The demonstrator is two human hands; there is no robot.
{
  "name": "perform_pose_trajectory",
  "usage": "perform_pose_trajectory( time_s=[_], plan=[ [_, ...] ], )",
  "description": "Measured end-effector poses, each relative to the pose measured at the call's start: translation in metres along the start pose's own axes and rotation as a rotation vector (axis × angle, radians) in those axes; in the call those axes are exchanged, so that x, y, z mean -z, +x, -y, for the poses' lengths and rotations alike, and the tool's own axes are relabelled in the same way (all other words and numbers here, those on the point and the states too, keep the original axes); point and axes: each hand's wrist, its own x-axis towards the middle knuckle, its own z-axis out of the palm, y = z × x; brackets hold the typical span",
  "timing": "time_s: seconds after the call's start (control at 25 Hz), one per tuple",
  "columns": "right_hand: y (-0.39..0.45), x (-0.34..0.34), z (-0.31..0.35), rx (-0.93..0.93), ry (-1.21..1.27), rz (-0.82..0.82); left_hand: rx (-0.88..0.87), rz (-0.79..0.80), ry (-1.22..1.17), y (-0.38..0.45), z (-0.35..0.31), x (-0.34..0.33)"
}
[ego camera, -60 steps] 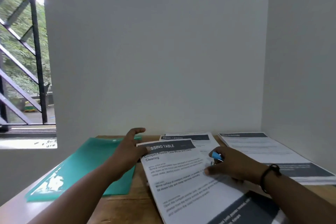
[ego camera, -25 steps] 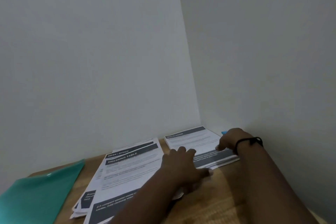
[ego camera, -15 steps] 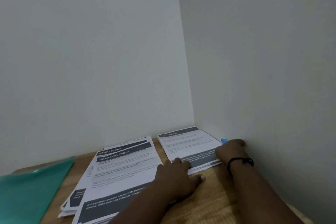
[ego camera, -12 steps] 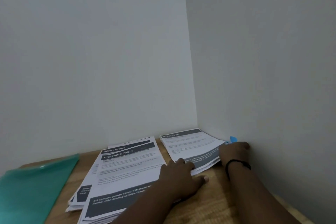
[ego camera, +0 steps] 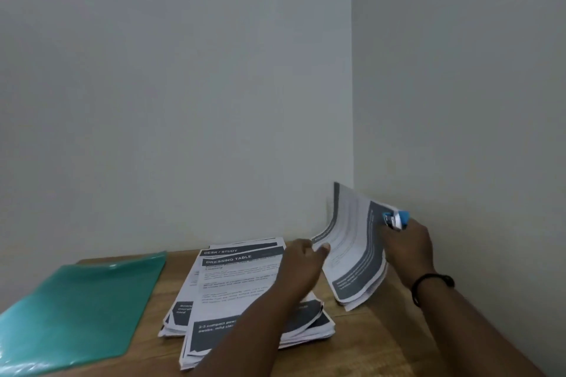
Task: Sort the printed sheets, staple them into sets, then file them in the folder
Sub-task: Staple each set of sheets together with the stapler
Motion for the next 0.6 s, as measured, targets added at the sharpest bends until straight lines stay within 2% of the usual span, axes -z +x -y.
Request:
perform_pose_trajectory(
  time_s=[0.12, 0.32, 0.44, 0.52, 0.6],
  plan=[
    [-0.002, 0.007, 0.043, 0.142, -0.008, 0.115, 0.128, -0.139, -0.357, 0.01, -0.003, 0.035],
    [-0.015, 0.03, 0.118, 0.349, 0.079, 0.303, -0.005, -0.363, -0.232, 0.015, -0.014, 0.144],
    [-0.015, 0.026, 0.137, 0.393, 0.181, 0.398, -0.058, -0.253, -0.353, 0.003, -0.026, 0.206],
    [-0.011, 0.011, 0.134, 0.363, 0.22, 0.423, -0.058, -0.135, -0.324, -0.007, -0.025, 0.226],
    [-0.007, -0.008, 0.124, 0.321, 0.238, 0.424, -0.037, -0.085, -0.302, -0.017, -0.017, 0.234]
  ],
)
